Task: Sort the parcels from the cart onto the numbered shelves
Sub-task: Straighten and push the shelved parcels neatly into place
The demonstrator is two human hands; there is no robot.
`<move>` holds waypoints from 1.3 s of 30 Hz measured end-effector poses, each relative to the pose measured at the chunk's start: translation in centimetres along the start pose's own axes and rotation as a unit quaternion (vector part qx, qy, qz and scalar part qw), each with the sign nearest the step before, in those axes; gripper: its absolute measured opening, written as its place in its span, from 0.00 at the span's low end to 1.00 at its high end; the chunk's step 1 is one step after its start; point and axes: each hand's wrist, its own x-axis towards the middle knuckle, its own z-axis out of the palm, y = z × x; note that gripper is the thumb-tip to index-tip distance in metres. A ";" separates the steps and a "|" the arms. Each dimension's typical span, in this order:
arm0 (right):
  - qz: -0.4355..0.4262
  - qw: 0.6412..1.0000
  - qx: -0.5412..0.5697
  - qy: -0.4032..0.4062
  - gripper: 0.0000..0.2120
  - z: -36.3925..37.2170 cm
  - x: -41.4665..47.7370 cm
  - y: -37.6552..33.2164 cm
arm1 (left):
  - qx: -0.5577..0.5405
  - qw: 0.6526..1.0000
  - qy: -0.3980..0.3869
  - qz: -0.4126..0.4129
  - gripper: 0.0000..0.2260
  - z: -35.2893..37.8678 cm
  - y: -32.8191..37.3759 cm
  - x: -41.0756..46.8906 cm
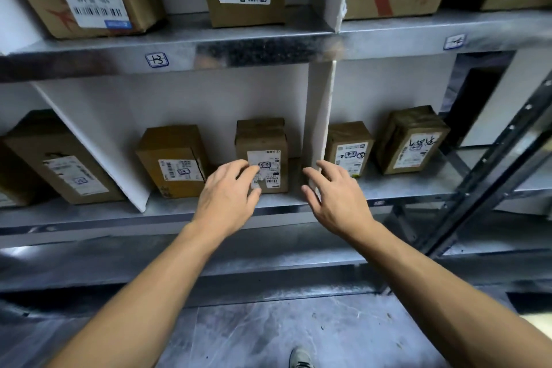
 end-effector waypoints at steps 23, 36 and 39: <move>0.081 0.996 0.007 -0.034 0.21 -6.8 0.5 16.5 | -0.114 0.989 -0.017 0.096 0.23 5.2 18.5 8.8; 0.073 0.979 0.159 -0.109 0.21 -2.5 6.7 20.1 | -0.104 0.991 -0.013 -0.088 0.24 9.2 19.7 14.1; 0.065 0.976 0.178 -0.111 0.23 -1.7 7.2 20.2 | -0.090 0.991 -0.011 -0.094 0.25 9.5 19.4 14.4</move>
